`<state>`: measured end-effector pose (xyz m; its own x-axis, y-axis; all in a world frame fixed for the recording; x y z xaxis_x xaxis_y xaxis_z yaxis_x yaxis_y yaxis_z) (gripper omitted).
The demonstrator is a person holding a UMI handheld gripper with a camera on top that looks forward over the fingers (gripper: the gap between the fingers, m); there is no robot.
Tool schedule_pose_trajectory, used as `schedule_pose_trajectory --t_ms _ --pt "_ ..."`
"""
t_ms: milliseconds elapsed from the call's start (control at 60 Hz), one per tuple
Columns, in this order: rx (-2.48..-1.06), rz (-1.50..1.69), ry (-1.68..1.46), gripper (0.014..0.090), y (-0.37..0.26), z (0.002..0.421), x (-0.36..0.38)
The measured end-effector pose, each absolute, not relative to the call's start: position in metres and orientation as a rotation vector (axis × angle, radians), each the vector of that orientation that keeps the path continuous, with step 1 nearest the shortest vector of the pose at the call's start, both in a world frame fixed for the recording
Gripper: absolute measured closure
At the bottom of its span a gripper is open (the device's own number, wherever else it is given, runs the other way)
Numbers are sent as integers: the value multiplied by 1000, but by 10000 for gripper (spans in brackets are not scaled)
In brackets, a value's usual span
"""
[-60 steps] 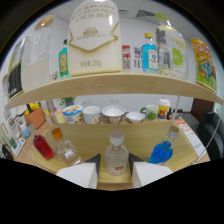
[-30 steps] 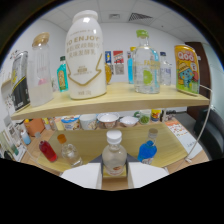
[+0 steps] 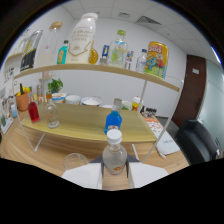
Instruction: Make me a cup of Mojito.
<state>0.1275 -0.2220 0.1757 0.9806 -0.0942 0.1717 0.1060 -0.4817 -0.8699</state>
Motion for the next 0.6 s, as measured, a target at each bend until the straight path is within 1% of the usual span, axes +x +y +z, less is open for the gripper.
schedule_pose_trajectory --t_ms 100,233,333,450,600 --pt "-2063 -441 -166 707 -220 164 141" --pt "-2009 -723 -447 707 -214 164 151" --pt "-1909 -892 -651 706 -206 172 149" --pt "-1741 -1088 -900 707 -196 187 141" --pt "-1561 -1270 -1185 708 -190 190 130"
